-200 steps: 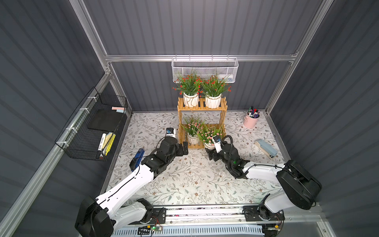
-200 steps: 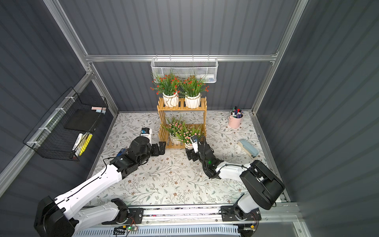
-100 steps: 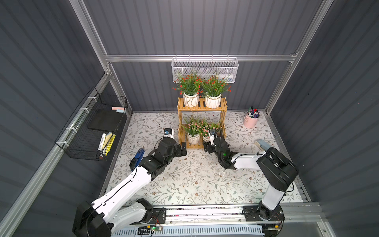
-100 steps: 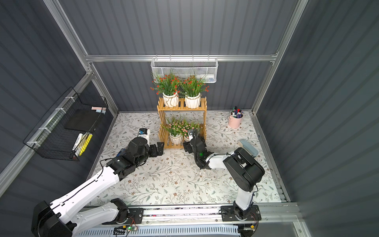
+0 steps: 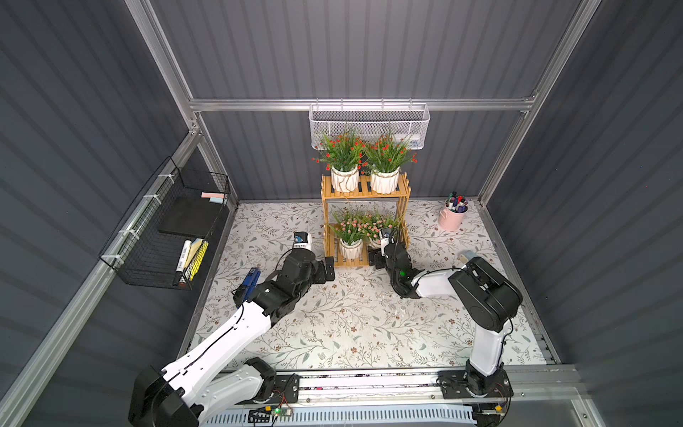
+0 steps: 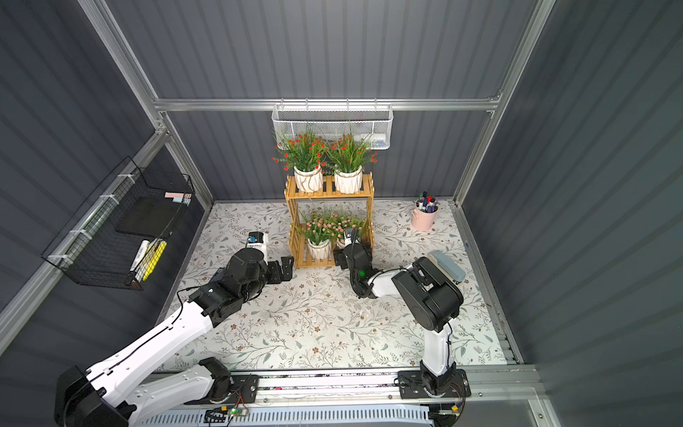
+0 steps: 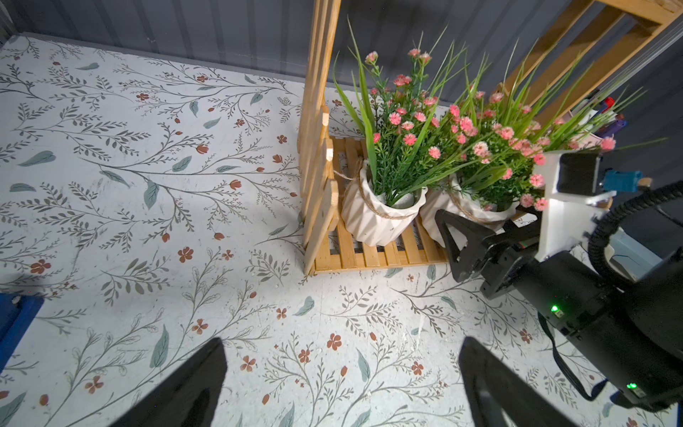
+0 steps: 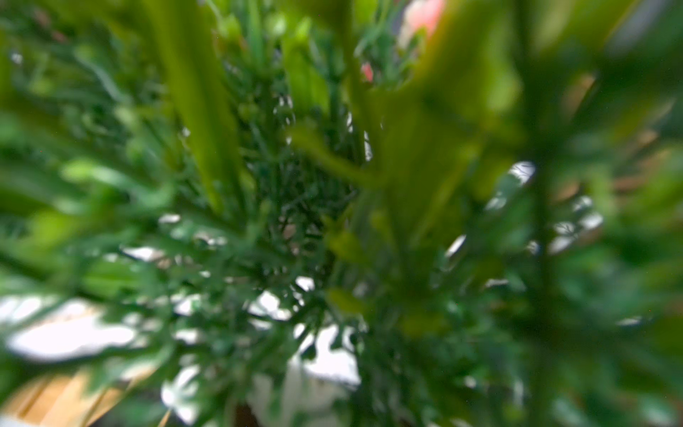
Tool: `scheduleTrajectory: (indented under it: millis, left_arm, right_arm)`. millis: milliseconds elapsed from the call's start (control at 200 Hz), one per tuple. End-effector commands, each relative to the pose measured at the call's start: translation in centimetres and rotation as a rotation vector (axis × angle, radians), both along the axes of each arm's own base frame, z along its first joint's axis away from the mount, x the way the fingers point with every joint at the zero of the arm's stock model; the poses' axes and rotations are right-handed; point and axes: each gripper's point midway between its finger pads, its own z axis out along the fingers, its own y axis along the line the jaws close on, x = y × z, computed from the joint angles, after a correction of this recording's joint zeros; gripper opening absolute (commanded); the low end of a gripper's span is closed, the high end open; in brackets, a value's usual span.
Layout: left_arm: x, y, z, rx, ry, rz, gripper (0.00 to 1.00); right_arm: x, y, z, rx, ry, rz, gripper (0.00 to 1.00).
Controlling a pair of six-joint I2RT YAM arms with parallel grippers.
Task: Place the baby's breath potted plants on the rack by color
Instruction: Place the baby's breath potted plant on the rack.
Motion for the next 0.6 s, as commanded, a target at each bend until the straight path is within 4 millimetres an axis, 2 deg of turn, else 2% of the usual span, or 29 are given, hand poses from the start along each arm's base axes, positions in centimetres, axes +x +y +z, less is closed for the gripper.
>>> scheduleTrajectory:
  millis: [0,320,390,485,595]
  left_arm:
    - [0.2,-0.1,1.3,-0.011,-0.012,0.002,0.99]
    - [0.2,0.1,2.1,-0.005,-0.026,0.004,0.99]
    - [0.2,0.0,2.3,-0.006,-0.029,0.003,1.0]
    - [0.1,0.0,2.5,-0.008,-0.034,0.001,0.99]
    - [0.2,-0.3,2.1,-0.008,-0.021,-0.012,0.99]
  right_arm:
    - [1.7,0.4,2.7,0.078,-0.079,-0.033,0.79]
    - [3.1,0.4,2.1,0.05,-0.071,-0.055,0.81]
    - [3.3,0.4,1.9,0.038,-0.043,-0.057,0.85]
    - [3.1,-0.1,1.6,0.037,-0.009,-0.086,0.98]
    - [2.8,-0.6,1.5,0.044,-0.005,-0.102,0.99]
